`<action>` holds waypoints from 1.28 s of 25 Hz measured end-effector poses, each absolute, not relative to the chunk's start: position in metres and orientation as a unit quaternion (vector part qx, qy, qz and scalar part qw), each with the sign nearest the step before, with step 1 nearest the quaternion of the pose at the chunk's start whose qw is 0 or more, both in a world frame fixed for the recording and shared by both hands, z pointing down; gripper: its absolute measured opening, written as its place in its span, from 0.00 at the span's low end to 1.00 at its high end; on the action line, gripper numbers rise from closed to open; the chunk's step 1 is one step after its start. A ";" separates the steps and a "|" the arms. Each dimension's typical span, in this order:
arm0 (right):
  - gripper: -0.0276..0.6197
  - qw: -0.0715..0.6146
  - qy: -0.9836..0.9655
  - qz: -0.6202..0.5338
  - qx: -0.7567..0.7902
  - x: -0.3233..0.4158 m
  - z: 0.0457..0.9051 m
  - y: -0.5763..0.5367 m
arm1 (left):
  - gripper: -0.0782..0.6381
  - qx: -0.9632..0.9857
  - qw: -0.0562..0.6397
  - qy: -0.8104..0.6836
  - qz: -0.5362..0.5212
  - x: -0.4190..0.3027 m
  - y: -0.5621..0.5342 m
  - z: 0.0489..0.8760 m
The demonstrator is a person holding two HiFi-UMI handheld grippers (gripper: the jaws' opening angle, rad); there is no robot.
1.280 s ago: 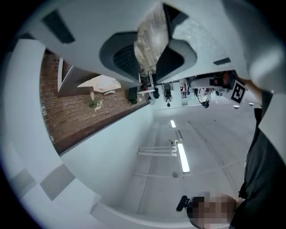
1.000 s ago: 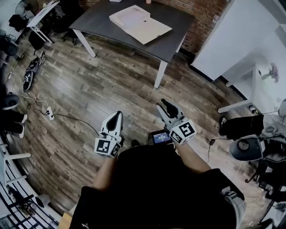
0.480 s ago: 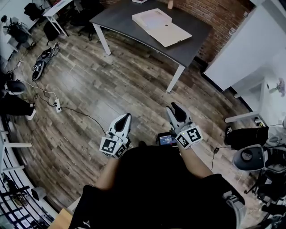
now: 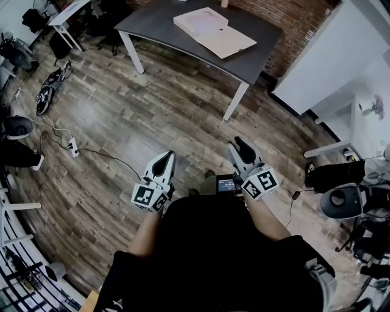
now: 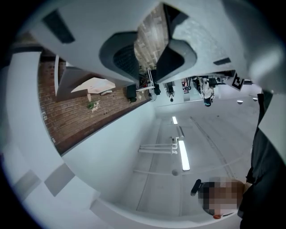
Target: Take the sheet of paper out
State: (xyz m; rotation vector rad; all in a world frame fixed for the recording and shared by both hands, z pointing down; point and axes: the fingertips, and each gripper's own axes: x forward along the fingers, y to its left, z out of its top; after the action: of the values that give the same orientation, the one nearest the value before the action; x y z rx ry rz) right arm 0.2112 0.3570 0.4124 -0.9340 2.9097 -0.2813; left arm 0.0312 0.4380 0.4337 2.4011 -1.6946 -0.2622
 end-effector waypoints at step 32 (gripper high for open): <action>0.23 0.011 0.943 -0.111 -0.312 0.145 0.429 0.102 | 0.10 0.805 0.111 -0.580 -0.052 -0.042 0.174 0.425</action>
State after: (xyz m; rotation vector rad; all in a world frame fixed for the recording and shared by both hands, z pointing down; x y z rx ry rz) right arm 0.1451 0.1015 0.4294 -0.9738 2.9425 -0.3470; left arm -0.0423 0.1744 0.4255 2.3642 -1.7039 -0.1518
